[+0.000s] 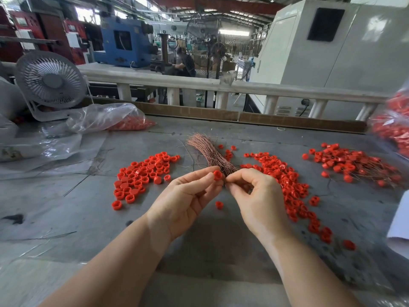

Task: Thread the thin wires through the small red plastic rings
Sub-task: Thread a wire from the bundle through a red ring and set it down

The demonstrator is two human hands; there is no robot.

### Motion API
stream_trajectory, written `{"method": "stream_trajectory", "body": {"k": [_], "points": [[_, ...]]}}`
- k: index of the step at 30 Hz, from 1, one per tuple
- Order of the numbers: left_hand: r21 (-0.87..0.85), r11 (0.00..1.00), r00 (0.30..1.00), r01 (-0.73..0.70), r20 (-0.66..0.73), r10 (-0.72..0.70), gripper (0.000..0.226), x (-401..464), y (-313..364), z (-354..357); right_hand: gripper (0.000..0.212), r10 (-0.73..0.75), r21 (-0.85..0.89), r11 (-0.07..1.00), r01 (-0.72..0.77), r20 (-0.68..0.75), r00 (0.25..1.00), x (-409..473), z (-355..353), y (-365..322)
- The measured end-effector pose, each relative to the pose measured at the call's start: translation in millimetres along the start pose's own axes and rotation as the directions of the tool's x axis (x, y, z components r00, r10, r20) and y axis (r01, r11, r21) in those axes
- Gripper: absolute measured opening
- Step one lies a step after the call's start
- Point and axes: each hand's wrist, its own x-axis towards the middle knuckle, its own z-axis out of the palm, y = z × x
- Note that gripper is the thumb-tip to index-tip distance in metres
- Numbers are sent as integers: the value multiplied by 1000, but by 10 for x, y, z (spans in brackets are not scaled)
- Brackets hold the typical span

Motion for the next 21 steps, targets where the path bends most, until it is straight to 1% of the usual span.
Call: {"method": "stream_trajectory", "body": {"k": [5,16,21], "points": [[-9,1000,1000,10,-7,-10,20,0,6,15,14,-38,-39,999,37,-16,999,0,2,1],[-23,999,999,36,-8,-36,26,-9,8,39,13,-47,-55,997,47,-1,999,-2,-1,9],[-58,997,998,60,4,-59,18,-24,25,51,13,-43,-63,997,43,2,999,-1,2,11]]}}
